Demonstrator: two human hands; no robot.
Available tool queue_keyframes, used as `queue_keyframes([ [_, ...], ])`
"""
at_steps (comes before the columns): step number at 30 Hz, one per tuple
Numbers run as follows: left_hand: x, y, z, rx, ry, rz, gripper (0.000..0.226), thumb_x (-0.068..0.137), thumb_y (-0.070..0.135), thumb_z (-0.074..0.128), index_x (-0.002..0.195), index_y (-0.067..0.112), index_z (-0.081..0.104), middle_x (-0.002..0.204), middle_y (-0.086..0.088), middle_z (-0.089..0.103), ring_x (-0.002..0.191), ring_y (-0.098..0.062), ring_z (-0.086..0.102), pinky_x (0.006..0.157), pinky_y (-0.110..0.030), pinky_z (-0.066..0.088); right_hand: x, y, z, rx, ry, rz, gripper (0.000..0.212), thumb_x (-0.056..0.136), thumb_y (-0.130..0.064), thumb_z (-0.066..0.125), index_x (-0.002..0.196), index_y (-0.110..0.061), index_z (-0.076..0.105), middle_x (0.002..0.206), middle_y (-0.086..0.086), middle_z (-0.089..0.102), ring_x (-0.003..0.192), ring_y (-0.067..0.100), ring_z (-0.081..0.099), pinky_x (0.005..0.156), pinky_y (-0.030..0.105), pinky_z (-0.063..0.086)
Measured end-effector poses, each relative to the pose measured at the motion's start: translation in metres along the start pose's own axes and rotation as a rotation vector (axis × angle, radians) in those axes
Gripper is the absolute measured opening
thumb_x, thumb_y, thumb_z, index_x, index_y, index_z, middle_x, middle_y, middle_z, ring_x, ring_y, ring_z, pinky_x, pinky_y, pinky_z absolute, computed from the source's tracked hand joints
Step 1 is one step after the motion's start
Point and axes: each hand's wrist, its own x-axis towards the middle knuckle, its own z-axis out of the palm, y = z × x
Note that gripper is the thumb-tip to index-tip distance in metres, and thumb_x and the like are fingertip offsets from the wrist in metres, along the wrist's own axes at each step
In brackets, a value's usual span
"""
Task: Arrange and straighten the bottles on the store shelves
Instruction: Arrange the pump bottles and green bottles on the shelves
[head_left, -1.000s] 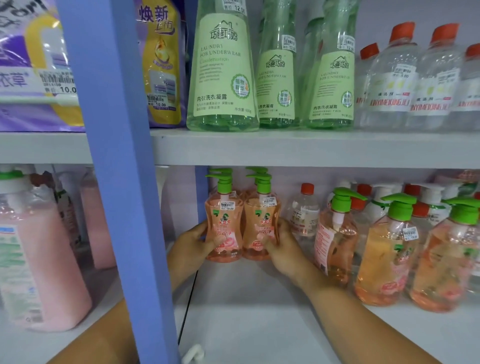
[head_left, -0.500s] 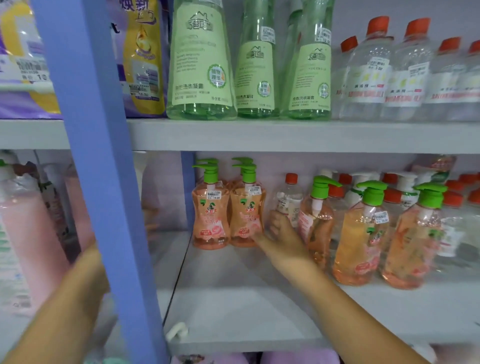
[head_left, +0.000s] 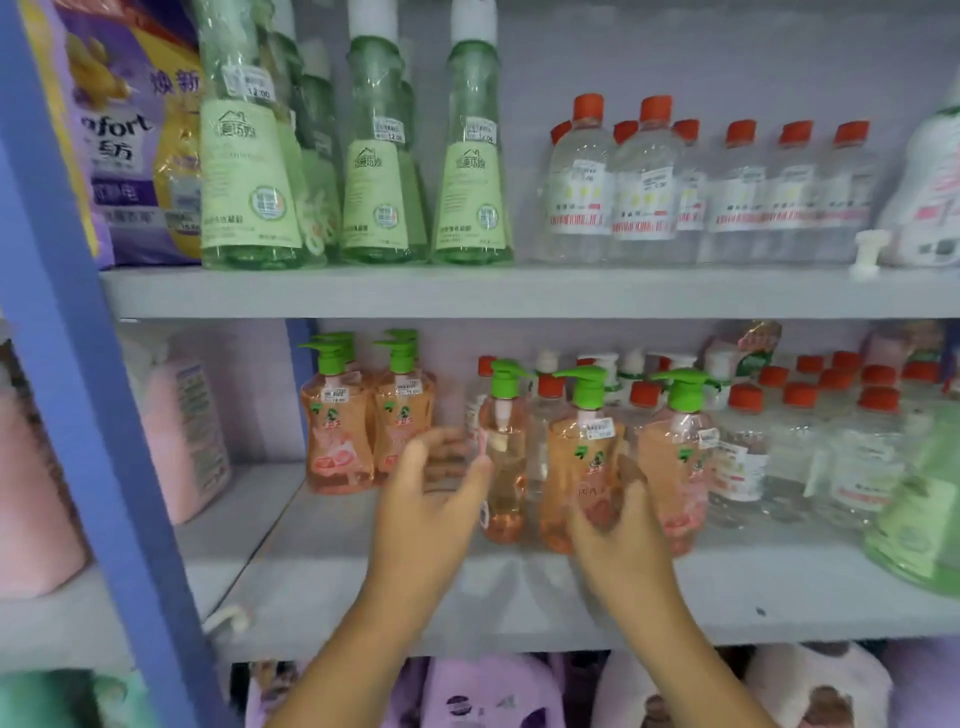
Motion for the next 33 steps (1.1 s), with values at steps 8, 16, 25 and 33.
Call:
queue_keyframes([
  [8, 0.02, 0.01, 0.063, 0.065, -0.164, -0.213, 0.045, 0.081, 0.027, 0.085, 0.115, 0.034, 0.056, 0.108, 0.012, 0.073, 0.079, 0.016, 0.064, 0.069, -0.012, 0.05, 0.014, 0.02, 0.004, -0.143, -0.101, -0.02, 0.08, 0.081, -0.036, 0.08, 0.151, -0.025, 0.041, 0.133, 0.0, 0.053, 0.118, 0.018, 0.054, 0.101, 0.032, 0.047],
  [16, -0.015, -0.006, -0.023, 0.119, 0.039, -0.258, 0.045, 0.083, 0.024, 0.086, 0.112, 0.034, 0.054, 0.091, 0.023, 0.076, 0.082, 0.011, 0.071, 0.061, -0.006, 0.051, 0.025, 0.018, 0.015, -0.165, -0.281, -0.026, 0.074, 0.077, -0.045, 0.083, 0.14, -0.028, 0.049, 0.123, 0.0, 0.06, 0.114, 0.023, 0.059, 0.097, 0.041, 0.052],
  [25, 0.001, -0.017, -0.086, 0.157, 0.221, -0.244, 0.023, 0.088, 0.024, 0.078, 0.104, 0.035, 0.067, 0.104, 0.006, 0.075, 0.089, -0.007, 0.074, 0.072, -0.022, 0.059, 0.033, -0.01, 0.089, -0.217, -0.419, -0.054, 0.067, 0.074, -0.05, 0.084, 0.128, -0.027, 0.051, 0.103, -0.018, 0.048, 0.09, 0.006, 0.055, 0.07, 0.02, 0.045],
  [33, 0.04, -0.046, -0.088, 0.135, 0.247, -0.241, 0.032, 0.104, 0.018, 0.057, 0.133, 0.032, 0.059, 0.134, -0.004, 0.058, 0.107, -0.025, 0.07, 0.088, -0.043, 0.062, 0.054, -0.031, 0.14, -0.332, -0.44, -0.023, 0.077, 0.073, -0.053, 0.081, 0.137, -0.026, 0.048, 0.13, -0.004, 0.063, 0.116, 0.021, 0.063, 0.096, 0.037, 0.054],
])
